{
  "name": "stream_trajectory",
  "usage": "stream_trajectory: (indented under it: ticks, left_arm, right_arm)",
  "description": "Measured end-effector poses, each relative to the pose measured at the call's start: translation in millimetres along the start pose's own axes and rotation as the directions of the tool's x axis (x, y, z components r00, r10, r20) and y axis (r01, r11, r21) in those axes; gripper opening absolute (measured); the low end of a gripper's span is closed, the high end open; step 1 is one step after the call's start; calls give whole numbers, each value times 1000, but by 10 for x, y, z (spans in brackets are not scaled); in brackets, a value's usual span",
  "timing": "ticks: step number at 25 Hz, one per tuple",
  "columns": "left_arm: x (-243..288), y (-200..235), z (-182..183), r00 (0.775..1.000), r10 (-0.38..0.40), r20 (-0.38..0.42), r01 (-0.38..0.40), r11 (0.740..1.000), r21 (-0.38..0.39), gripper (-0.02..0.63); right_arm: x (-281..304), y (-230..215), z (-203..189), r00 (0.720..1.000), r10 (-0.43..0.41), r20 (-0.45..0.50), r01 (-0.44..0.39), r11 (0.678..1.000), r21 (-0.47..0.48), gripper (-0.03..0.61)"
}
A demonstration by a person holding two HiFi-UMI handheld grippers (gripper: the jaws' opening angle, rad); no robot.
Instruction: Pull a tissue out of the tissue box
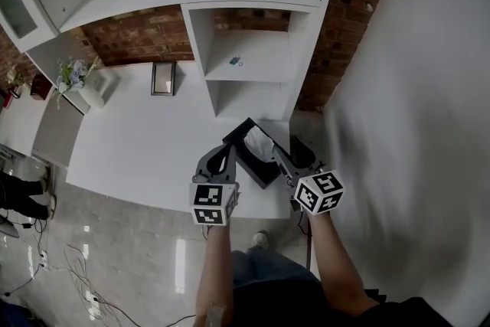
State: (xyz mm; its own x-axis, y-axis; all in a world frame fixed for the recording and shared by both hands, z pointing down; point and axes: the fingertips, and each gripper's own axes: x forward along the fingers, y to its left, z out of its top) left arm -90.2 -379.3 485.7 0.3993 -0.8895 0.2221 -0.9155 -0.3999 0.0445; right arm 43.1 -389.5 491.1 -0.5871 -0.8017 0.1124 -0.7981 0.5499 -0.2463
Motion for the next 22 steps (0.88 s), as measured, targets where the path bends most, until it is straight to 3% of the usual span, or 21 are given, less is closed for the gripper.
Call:
stream_trajectory:
  ticks: [15,18,22]
  left_arm:
    - [373,126,120,998,-60,-16,60,998,-7,8]
    - [382,136,95,997,-67,-25,67,998,0,9]
    - [396,177,49,997,-69,-33,69,998,-5,9]
  right_arm:
    - [354,-191,-221,985,-9,-172,5,1000,-24,207]
    - [435,-218,-340,963,9,-269,-26,998,-60,207]
    - [528,-269,-513,912,31,-409,-74,993,-88,207]
